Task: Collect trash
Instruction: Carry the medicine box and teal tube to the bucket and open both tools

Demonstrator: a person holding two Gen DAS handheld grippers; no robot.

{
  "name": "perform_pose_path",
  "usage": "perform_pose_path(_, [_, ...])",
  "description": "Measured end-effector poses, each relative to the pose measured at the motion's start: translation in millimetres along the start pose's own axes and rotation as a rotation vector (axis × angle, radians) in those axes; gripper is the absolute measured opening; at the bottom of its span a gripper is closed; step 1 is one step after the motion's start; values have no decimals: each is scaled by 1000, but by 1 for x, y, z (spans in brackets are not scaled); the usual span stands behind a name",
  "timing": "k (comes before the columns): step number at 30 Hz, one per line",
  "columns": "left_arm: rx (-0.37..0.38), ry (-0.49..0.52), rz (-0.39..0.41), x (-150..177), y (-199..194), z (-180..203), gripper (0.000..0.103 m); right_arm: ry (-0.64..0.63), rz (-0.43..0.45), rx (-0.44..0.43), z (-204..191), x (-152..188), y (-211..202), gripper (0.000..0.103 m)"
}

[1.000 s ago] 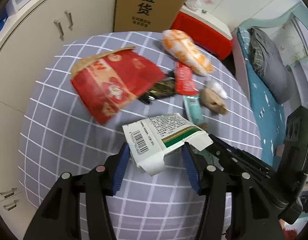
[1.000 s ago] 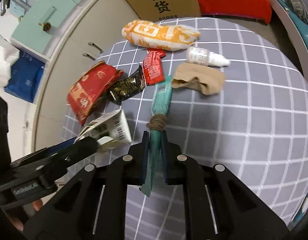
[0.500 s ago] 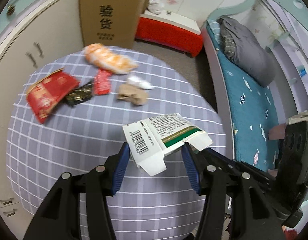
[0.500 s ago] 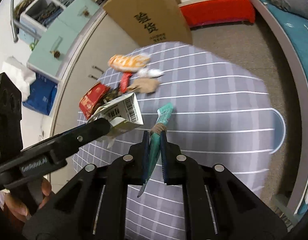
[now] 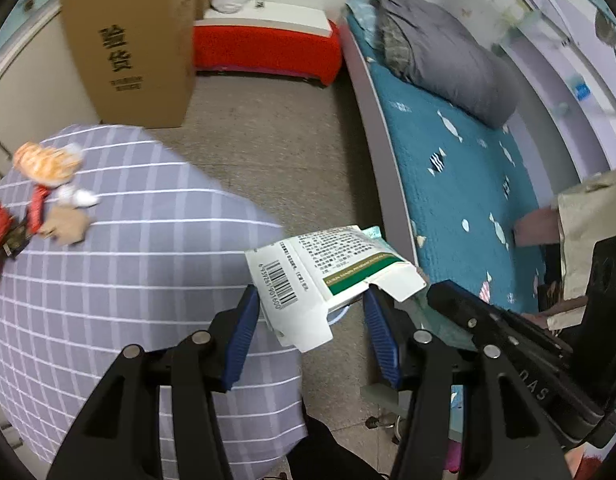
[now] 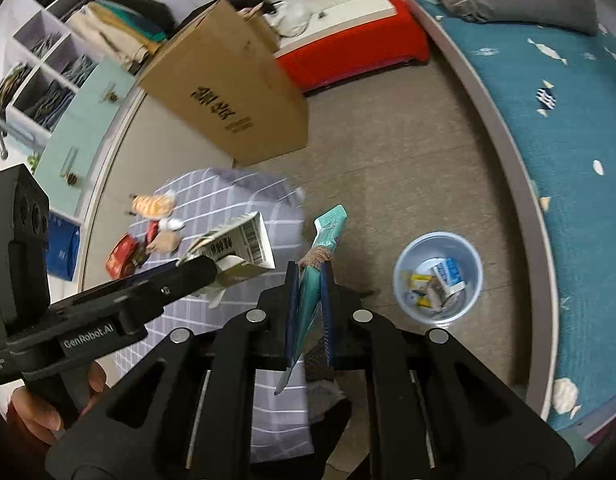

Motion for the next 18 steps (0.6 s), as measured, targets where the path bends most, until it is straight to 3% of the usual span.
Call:
perform_pose_path(6, [-15, 34, -60, -11, 30, 31, 53, 47, 31, 12, 42, -18, -1, 16])
perform_pose_path(9, [-25, 49, -81, -16, 42, 42, 53, 86, 42, 28, 63, -24, 0, 67])
perform_pose_path(18, [-35, 91, -145, -20, 70, 69, 53, 126, 64, 47, 101, -29, -9, 67])
Point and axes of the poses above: each gripper's, at about its wrist camera, not at the fingertips, and y roughly the way its jaws point, z to its right, x to its underside, the point moved 2 cm from there along y, roughly the way its jaws point, and after that the axes turned 12 degrees about x, right-handed, at the moved point
